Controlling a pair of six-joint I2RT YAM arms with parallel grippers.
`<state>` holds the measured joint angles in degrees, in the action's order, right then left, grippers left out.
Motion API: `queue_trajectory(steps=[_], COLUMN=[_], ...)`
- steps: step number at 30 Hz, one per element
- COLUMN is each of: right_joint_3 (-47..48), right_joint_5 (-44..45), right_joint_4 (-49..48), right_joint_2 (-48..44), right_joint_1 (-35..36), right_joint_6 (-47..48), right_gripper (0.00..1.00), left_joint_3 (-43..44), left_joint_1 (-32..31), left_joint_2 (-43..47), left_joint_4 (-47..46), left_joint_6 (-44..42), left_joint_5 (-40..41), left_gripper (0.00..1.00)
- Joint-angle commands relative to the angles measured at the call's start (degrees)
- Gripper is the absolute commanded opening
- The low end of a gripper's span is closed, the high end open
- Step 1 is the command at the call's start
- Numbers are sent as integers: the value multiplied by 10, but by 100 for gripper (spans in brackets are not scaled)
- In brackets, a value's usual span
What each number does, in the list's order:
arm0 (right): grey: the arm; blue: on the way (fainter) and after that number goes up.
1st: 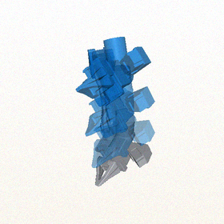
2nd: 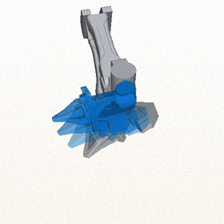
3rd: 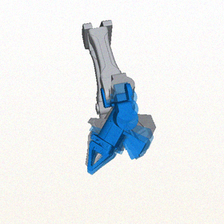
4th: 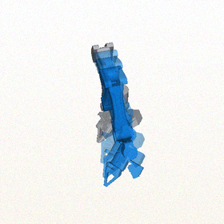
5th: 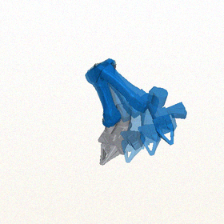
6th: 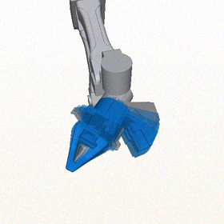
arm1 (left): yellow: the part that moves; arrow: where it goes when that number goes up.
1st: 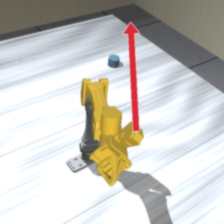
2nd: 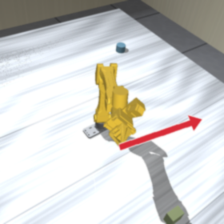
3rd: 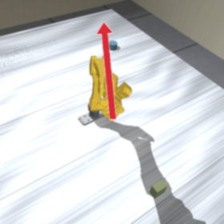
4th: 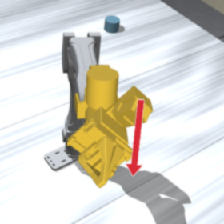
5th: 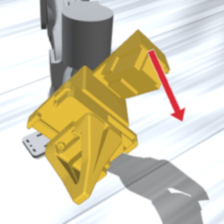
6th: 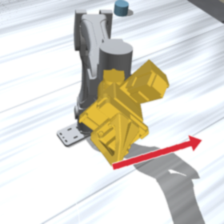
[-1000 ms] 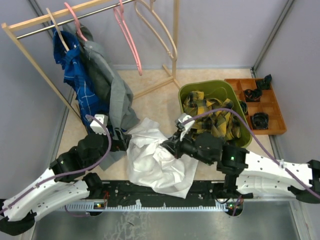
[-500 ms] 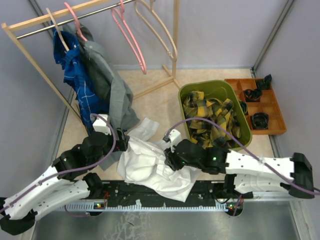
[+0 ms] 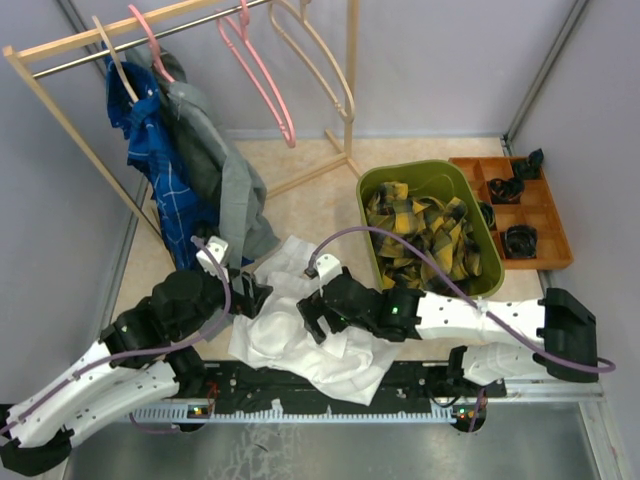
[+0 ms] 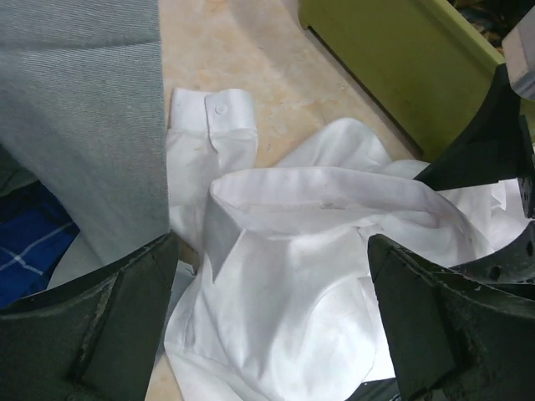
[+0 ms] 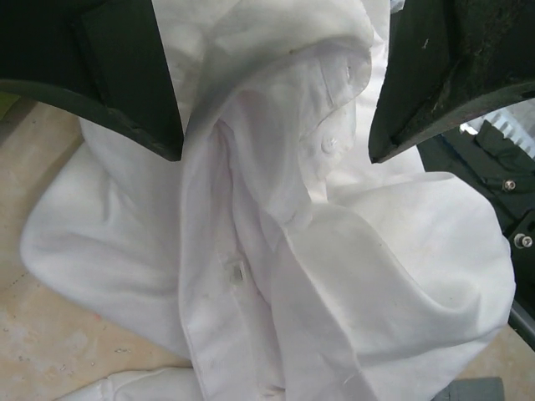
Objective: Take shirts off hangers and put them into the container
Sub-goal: Pick up the shirt from the center of the board.
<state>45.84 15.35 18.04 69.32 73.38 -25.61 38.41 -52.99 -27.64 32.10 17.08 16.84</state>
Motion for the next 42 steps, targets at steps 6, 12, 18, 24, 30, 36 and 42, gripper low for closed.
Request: queue_trajectory(steps=[6, 12, 18, 24, 30, 36, 42], right_joint_3=[12, 94, 148, 189, 234, 136, 44], right_joint_5=[19, 5, 34, 95, 111, 118, 88], right_joint_4=[-35, -14, -9, 51, 182, 144, 22], right_joint_2=[55, 127, 184, 286, 416, 354, 176], right_joint_1=[2, 1, 1, 1, 5, 13, 13], right_joint_6=[-47, -107, -178, -170, -145, -119, -91], right_gripper=[99, 99, 99, 99, 98, 59, 9], left_joint_3=[32, 31, 28, 30, 36, 34, 32], left_joint_1=[2, 2, 2, 2, 3, 2, 3], left_joint_2=[22, 74, 105, 73, 30, 30, 40], left_joint_4=[79, 97, 111, 116, 120, 117, 117], left_joint_6=[99, 126, 146, 147, 145, 143, 144], left_joint_5=[194, 239, 269, 265, 254, 254, 258], left_gripper=[99, 99, 99, 99, 99, 99, 99])
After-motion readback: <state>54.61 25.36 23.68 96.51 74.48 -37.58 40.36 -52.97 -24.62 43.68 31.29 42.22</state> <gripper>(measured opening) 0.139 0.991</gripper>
